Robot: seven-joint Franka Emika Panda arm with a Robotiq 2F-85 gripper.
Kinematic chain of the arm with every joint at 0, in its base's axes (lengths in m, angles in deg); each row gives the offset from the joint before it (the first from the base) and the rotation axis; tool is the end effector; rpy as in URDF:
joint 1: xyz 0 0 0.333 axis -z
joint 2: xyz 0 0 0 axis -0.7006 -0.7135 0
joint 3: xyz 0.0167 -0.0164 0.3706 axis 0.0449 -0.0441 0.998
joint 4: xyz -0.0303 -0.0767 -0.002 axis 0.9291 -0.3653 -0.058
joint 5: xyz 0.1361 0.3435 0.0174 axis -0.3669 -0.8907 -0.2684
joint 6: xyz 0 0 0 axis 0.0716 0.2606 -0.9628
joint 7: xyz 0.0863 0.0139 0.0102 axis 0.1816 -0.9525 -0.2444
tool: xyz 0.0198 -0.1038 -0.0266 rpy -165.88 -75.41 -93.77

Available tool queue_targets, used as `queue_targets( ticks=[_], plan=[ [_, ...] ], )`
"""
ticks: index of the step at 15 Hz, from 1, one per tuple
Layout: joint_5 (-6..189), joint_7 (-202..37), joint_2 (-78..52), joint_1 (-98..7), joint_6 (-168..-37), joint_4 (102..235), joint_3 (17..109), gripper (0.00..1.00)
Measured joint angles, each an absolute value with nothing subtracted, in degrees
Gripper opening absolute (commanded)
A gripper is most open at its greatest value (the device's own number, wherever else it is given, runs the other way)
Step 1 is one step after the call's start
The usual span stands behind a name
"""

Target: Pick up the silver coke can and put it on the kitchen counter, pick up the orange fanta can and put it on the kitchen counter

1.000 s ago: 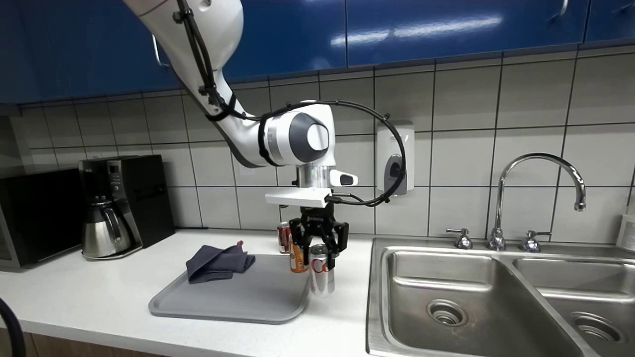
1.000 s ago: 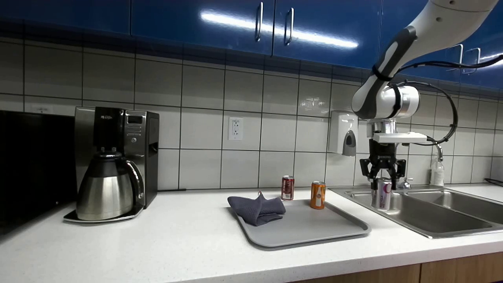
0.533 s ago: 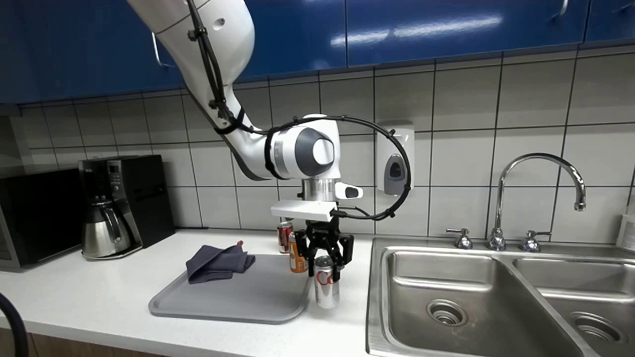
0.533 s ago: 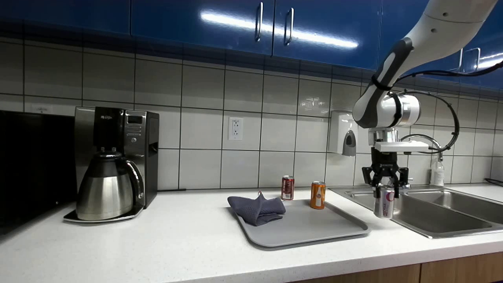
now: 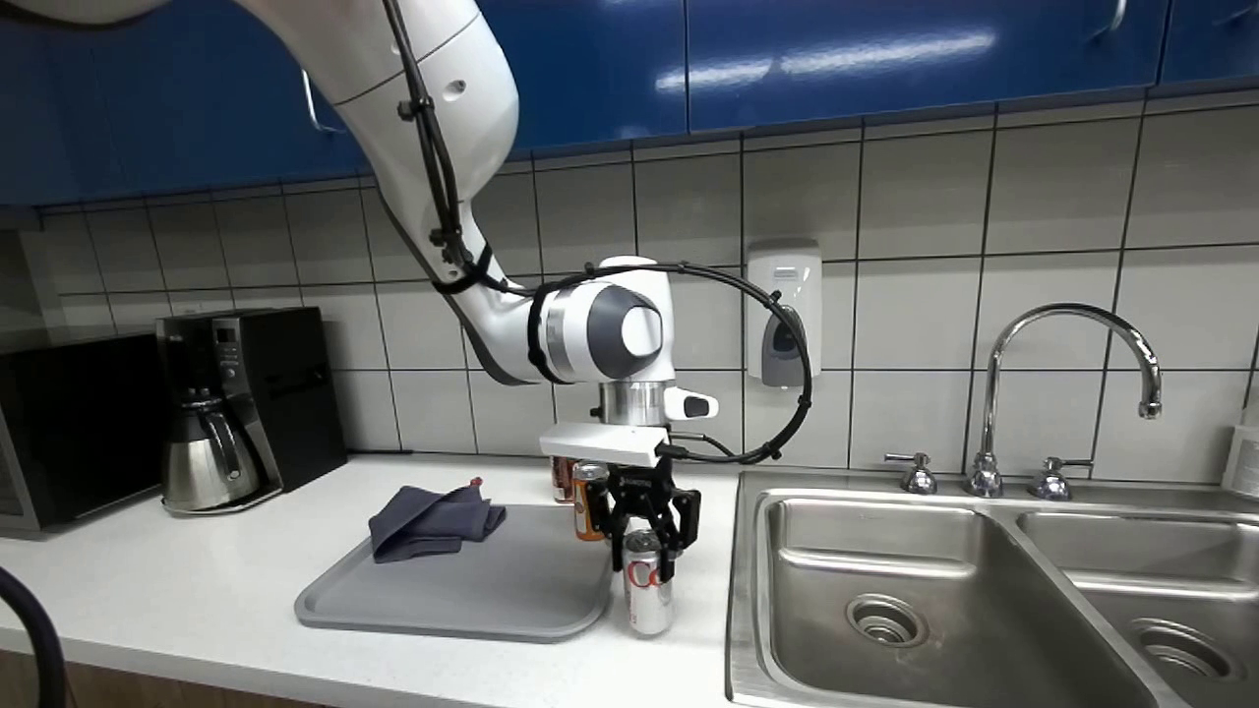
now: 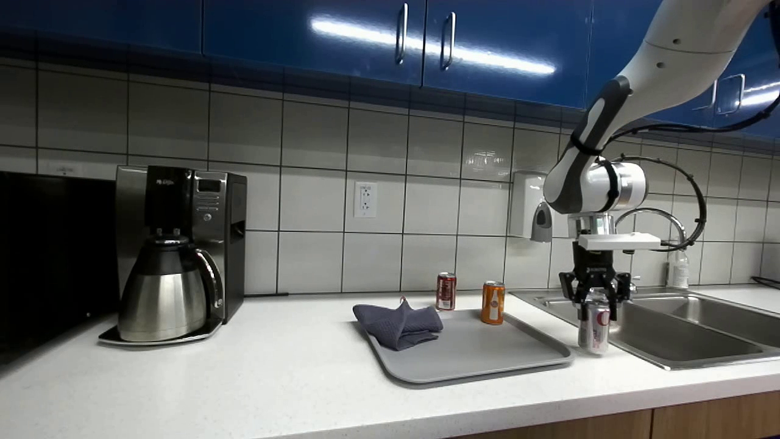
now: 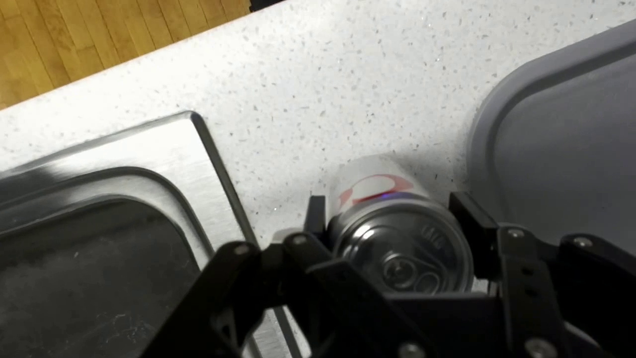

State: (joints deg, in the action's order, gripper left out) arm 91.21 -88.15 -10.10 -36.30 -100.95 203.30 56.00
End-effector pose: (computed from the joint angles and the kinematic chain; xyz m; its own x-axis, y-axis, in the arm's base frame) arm 0.5012 -0.1729 0.3270 0.9517 -0.2726 -0.1414 -0.2648 -0.9616 0.0722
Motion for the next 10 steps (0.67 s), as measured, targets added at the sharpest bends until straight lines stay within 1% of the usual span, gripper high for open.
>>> queue_targets(
  ticks=[2, 10],
  plan=[
    [91.2, -88.1, -10.2, -36.3, -101.0, 203.3, 56.1, 0.99],
    [91.1, -88.1, -9.7, -36.5, -100.8, 201.8, 56.6, 1.0]
  ],
)
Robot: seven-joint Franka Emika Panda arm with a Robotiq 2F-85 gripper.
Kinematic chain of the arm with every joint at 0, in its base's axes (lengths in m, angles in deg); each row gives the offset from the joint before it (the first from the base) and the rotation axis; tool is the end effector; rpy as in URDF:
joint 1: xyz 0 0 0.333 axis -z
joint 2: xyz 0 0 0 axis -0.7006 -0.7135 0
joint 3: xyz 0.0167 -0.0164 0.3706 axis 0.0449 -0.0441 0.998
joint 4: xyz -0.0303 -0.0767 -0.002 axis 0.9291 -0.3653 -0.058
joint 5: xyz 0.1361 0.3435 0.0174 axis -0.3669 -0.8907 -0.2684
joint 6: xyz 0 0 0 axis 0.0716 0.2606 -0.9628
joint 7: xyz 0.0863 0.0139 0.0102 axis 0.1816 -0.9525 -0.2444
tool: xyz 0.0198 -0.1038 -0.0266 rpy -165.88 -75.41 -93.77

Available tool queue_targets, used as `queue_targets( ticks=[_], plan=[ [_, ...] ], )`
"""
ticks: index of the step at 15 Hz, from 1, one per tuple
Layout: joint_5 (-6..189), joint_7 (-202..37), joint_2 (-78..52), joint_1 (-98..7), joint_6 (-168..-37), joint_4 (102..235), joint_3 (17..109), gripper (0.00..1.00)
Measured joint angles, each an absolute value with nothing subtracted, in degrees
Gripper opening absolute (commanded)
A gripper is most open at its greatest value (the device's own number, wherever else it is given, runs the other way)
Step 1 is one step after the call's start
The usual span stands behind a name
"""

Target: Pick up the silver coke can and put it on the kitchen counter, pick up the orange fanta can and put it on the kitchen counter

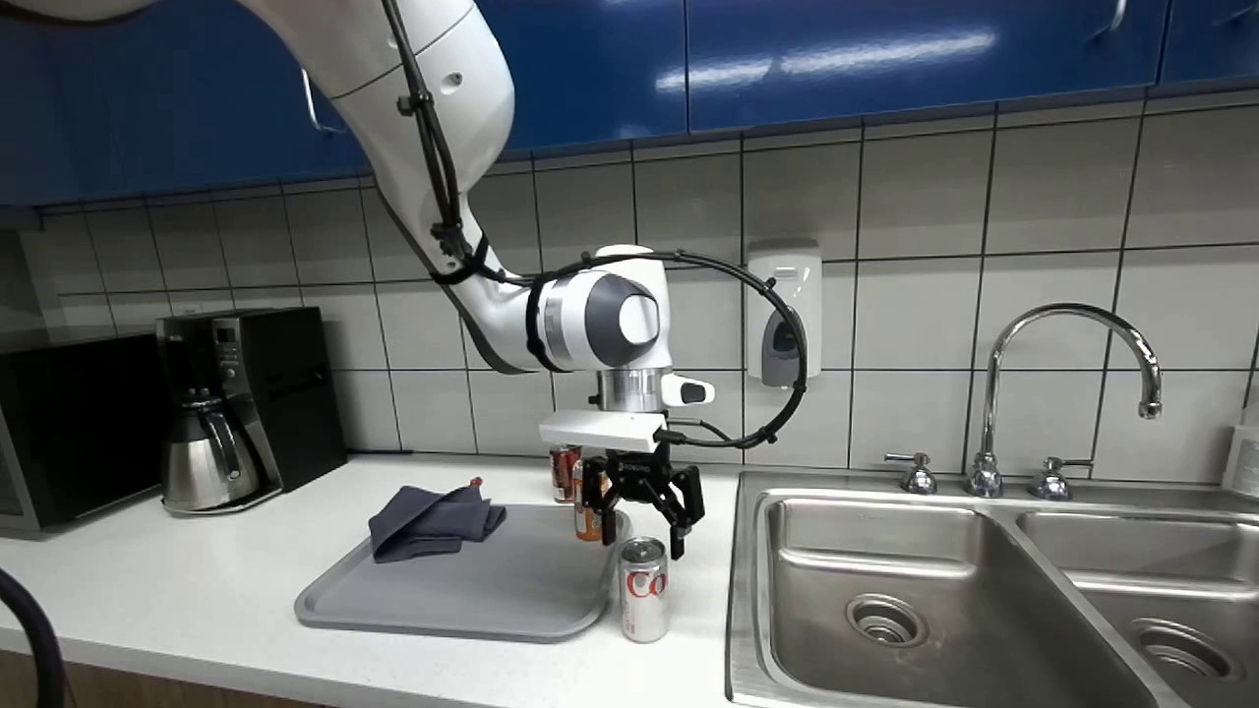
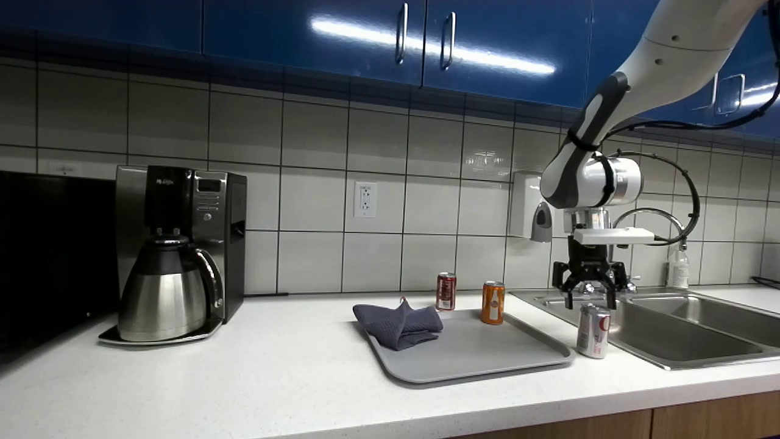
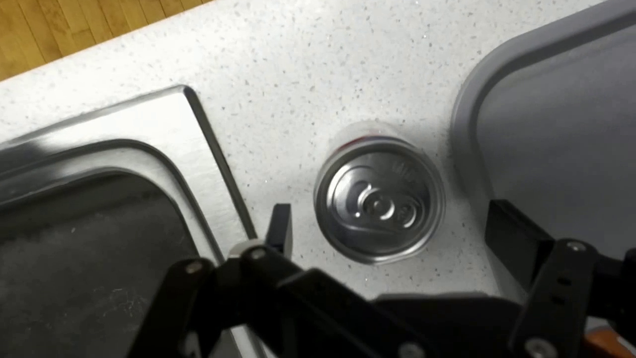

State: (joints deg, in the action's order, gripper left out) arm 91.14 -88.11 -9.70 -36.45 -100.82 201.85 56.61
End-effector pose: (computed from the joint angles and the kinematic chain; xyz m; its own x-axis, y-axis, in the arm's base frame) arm 0.5115 -0.1686 0.3396 0.9587 -0.2616 -0.1119 -0.2550 -0.9644 0.0696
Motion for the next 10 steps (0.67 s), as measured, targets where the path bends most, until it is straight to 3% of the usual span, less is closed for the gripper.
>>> queue_targets(
  ticks=[10],
  plan=[
    [89.8, -88.1, -7.8, -37.4, -100.7, 196.9, 59.5, 1.0]
  ],
)
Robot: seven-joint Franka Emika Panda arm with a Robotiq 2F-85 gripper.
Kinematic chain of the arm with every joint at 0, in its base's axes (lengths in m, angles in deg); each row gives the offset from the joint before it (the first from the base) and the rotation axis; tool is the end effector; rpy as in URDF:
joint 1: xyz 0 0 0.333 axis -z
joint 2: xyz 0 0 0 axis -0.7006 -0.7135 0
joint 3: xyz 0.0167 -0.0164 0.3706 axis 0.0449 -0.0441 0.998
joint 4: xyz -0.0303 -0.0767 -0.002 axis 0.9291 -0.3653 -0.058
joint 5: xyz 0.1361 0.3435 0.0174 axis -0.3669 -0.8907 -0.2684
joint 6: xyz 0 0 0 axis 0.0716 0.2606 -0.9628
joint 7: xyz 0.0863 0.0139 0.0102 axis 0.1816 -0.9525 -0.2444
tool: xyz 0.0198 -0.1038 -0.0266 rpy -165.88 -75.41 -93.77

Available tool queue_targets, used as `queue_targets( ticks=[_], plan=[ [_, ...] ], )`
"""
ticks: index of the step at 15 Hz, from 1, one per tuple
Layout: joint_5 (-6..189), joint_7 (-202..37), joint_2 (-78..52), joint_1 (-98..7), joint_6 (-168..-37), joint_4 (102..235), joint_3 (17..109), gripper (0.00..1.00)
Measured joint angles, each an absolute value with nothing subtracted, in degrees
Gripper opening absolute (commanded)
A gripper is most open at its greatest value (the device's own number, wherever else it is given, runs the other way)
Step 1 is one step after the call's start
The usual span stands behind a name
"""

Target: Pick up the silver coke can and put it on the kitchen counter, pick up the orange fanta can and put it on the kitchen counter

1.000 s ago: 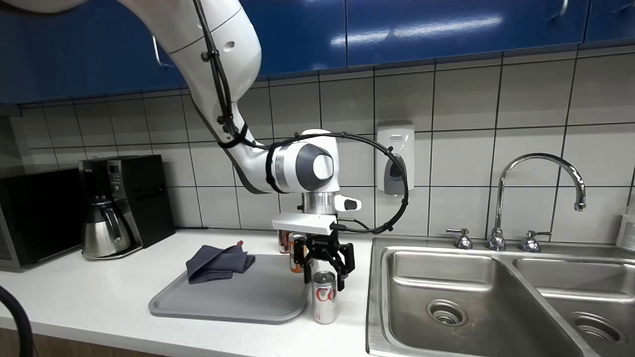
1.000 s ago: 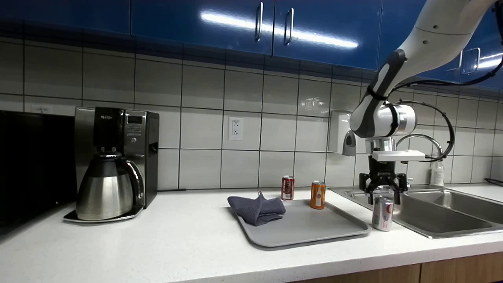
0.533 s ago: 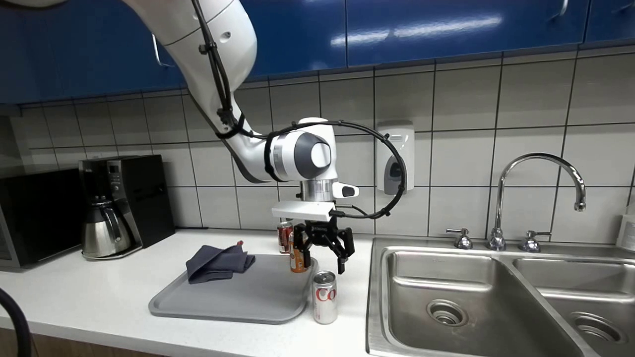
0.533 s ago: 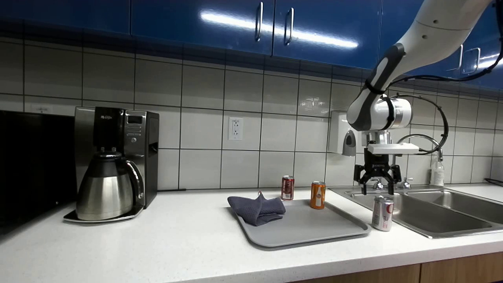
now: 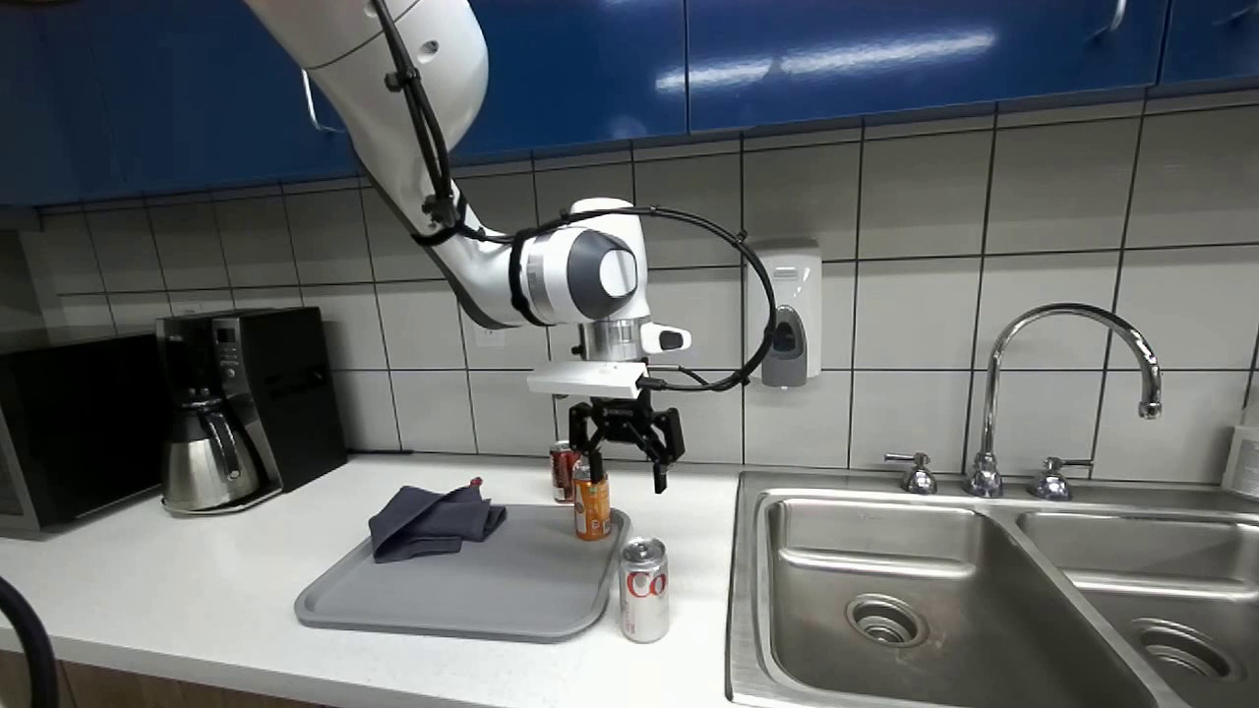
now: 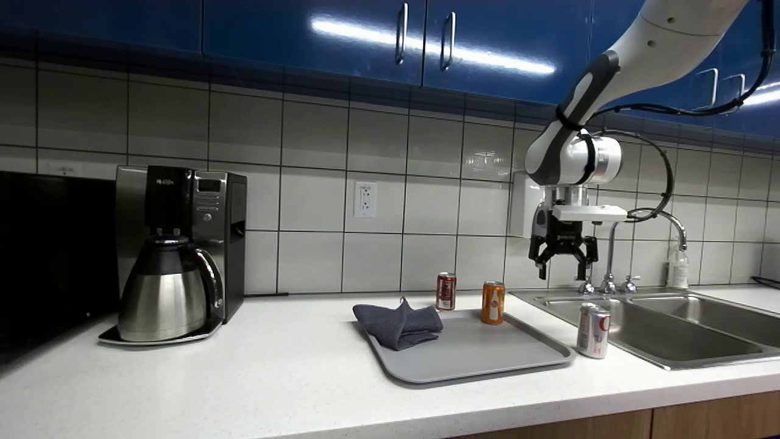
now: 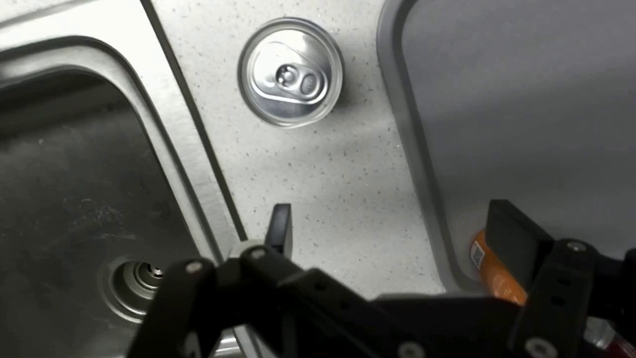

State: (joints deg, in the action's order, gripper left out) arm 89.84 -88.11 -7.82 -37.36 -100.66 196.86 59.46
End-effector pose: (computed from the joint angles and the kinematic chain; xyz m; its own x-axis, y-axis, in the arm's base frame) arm 0.5468 -0.1408 0.3905 0.9772 -0.2124 0.0047 -0.2124 -0.9762 0.0441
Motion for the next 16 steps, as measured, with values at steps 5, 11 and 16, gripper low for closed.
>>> queue_targets(
  ticks=[5, 11, 16],
  plan=[
    [88.2, -88.1, -9.1, -38.7, -100.0, 193.2, 61.2, 1.0],
    [87.9, -88.1, -11.6, -40.2, -99.2, 188.7, 62.3, 1.0],
    [87.7, -88.1, -15.0, -40.9, -98.6, 185.0, 63.1, 1.0]
  ],
)
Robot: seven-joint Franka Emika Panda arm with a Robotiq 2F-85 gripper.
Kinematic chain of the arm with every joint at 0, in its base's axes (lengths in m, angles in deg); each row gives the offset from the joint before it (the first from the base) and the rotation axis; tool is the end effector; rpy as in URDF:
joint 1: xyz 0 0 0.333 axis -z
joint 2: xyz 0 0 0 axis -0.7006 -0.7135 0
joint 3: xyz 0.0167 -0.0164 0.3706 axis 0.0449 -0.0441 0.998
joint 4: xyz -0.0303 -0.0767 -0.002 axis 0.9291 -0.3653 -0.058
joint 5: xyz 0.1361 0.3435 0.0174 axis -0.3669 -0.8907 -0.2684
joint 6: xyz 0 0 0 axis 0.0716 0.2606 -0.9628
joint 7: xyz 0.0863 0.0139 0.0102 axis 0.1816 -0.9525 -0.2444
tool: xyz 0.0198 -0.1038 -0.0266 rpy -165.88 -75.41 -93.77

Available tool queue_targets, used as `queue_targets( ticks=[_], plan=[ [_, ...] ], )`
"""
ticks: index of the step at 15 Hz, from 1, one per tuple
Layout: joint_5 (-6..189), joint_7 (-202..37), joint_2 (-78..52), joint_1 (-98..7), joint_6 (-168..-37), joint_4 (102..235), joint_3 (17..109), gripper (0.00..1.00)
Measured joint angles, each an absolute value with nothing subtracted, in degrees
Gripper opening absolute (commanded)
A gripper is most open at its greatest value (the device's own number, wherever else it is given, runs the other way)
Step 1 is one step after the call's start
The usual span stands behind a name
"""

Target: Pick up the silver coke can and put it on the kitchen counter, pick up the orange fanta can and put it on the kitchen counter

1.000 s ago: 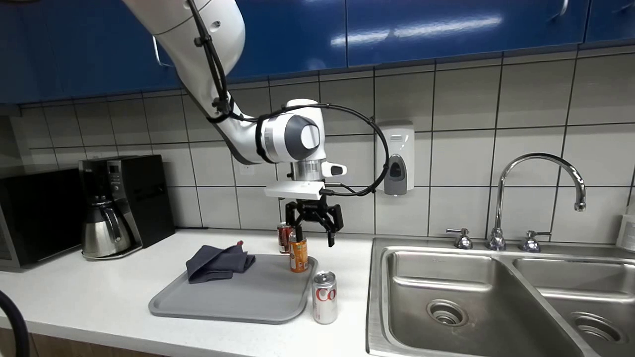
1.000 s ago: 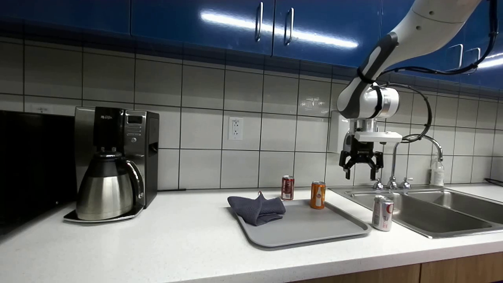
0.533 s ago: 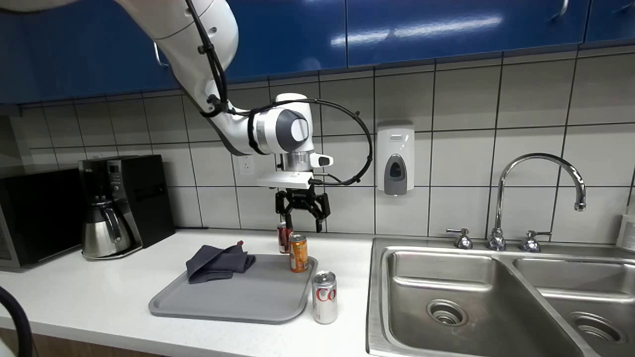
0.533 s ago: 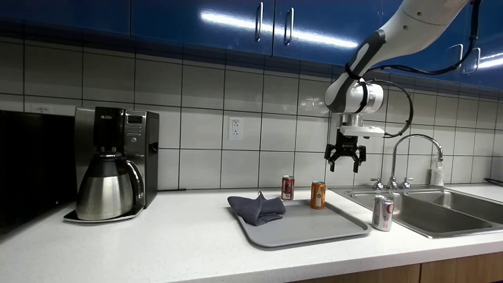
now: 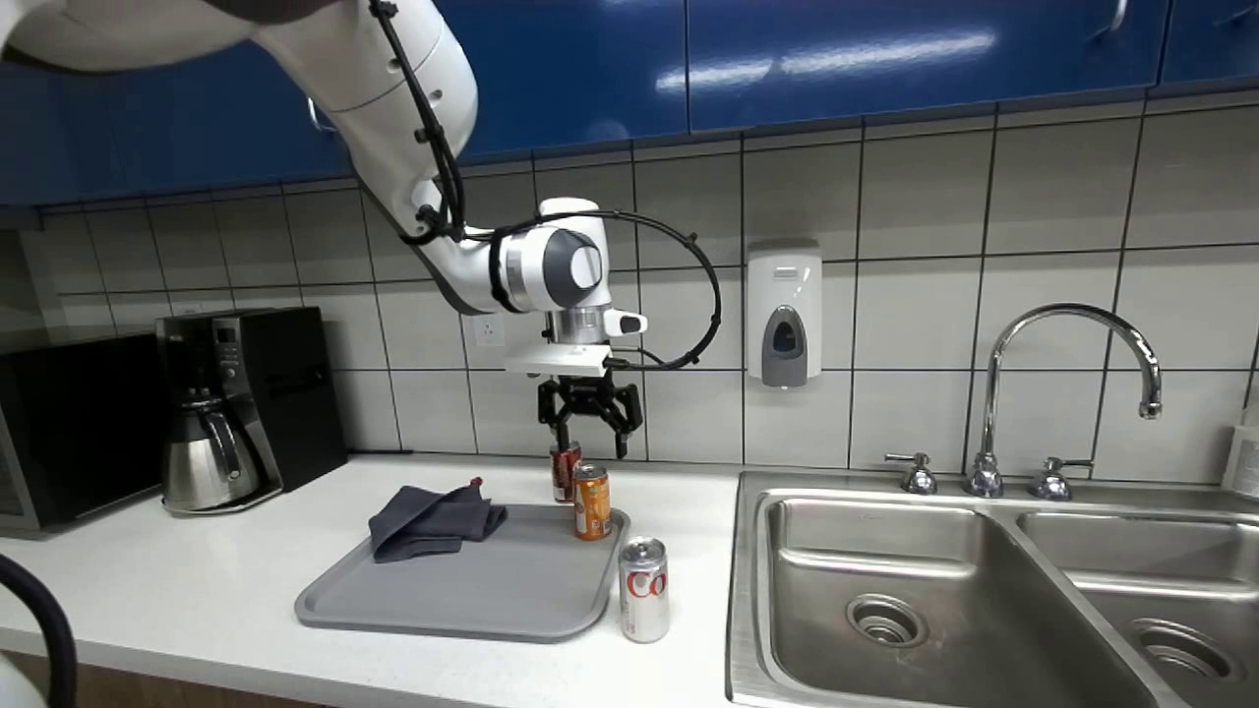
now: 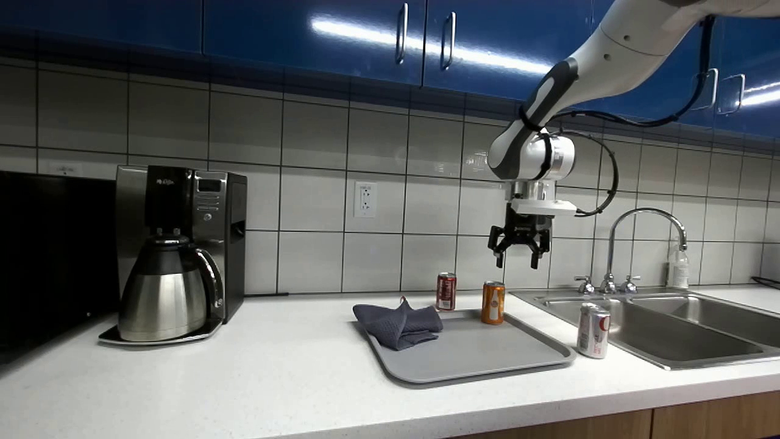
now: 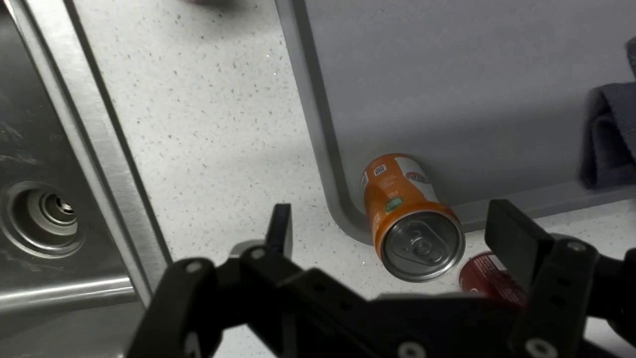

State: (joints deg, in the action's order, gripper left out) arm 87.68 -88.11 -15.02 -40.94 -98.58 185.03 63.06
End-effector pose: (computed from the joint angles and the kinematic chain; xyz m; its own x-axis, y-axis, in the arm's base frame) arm 0.6206 -0.0777 0.3985 0.9925 -0.1115 0.0497 -0.1123 -0.9936 0.0126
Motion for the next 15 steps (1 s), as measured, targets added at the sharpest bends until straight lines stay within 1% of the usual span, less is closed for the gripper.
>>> queue_targets(
  ticks=[15],
  plan=[
    [87.7, -87.9, -28.1, -42.1, -98.5, 173.8, 63.5, 1.0]
  ],
)
